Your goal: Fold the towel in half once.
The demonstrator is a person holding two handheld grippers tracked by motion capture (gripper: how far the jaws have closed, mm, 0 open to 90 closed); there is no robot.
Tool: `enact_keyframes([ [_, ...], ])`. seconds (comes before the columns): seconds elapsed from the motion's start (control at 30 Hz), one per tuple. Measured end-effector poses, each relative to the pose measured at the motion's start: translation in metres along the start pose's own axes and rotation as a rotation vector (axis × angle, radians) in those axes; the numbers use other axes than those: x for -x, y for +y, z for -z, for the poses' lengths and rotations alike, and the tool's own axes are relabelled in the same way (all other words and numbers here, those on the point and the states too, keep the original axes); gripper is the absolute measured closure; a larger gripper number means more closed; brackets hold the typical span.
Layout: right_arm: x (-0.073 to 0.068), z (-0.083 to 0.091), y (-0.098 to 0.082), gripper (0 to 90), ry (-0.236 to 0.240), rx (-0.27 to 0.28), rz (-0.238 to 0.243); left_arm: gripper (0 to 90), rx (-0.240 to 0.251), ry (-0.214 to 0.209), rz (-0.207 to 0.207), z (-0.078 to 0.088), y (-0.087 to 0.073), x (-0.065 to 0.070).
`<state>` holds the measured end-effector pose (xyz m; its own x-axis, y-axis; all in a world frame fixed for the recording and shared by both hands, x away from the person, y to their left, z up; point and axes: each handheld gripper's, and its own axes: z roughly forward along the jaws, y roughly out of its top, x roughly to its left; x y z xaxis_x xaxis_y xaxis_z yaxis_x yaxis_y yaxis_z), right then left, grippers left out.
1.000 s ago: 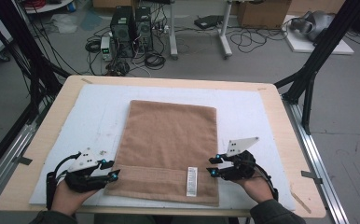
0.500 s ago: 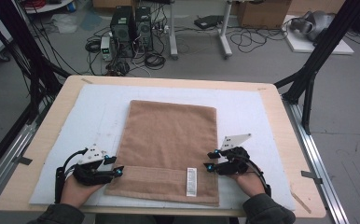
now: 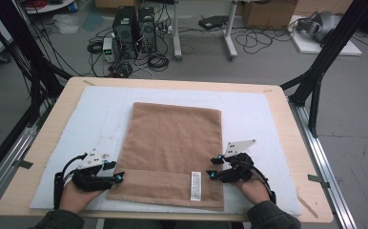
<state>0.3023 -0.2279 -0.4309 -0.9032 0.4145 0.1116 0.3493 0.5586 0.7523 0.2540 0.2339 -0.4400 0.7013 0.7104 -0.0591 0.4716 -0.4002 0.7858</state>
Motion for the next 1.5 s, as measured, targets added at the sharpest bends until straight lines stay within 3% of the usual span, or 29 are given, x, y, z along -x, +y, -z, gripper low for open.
enact_keyframes([
  [0.17,-0.003,0.007,-0.009,48.6,-0.022,-0.012,0.001,45.4,-0.002,0.008,0.015,0.002,-0.007,-0.001],
  [0.23,-0.003,0.011,-0.014,49.6,-0.012,-0.005,-0.023,45.5,0.003,0.007,0.027,0.003,-0.008,-0.001],
  [0.33,-0.007,0.014,-0.018,51.2,0.007,-0.011,-0.021,46.4,-0.014,0.004,0.022,0.004,-0.011,0.0],
  [0.5,-0.016,0.02,-0.027,50.3,-0.011,-0.039,-0.018,46.0,-0.006,0.01,0.026,0.008,-0.016,0.002],
  [0.6,-0.02,0.019,-0.031,47.5,-0.013,-0.071,-0.004,48.0,0.0,-0.006,0.039,0.008,-0.018,0.001],
  [0.67,-0.019,0.015,-0.032,47.4,-0.003,-0.058,-0.013,49.0,0.004,-0.006,0.043,0.008,-0.019,0.002],
  [0.8,-0.019,0.016,-0.035,61.1,-0.029,-0.047,-0.018,55.8,0.009,-0.017,0.049,0.008,-0.02,0.004],
  [0.87,-0.017,0.016,-0.034,76.1,0.005,-0.052,-0.01,66.0,0.012,-0.036,0.051,0.008,-0.02,0.006],
  [0.97,-0.014,0.015,-0.032,81.8,0.052,-0.057,0.002,78.7,0.022,-0.066,0.063,0.008,-0.022,0.006],
  [1.1,-0.012,0.017,-0.031,82.6,0.056,-0.064,0.023,82.9,0.032,-0.05,0.053,0.009,-0.02,0.011],
  [1.17,-0.011,0.021,-0.029,82.7,0.045,-0.072,0.029,82.9,0.037,-0.068,0.059,0.009,-0.019,0.013],
  [1.33,-0.004,0.029,-0.03,82.7,0.048,-0.086,0.028,83.0,0.043,-0.087,0.037,0.009,-0.016,0.022],
  [1.43,-0.003,0.033,-0.031,82.1,0.054,-0.072,0.009,82.8,0.038,-0.077,0.02,0.01,-0.015,0.024],
  [1.5,-0.004,0.032,-0.032,74.2,0.052,-0.058,0.005,81.8,0.039,-0.075,0.023,0.01,-0.015,0.022],
])
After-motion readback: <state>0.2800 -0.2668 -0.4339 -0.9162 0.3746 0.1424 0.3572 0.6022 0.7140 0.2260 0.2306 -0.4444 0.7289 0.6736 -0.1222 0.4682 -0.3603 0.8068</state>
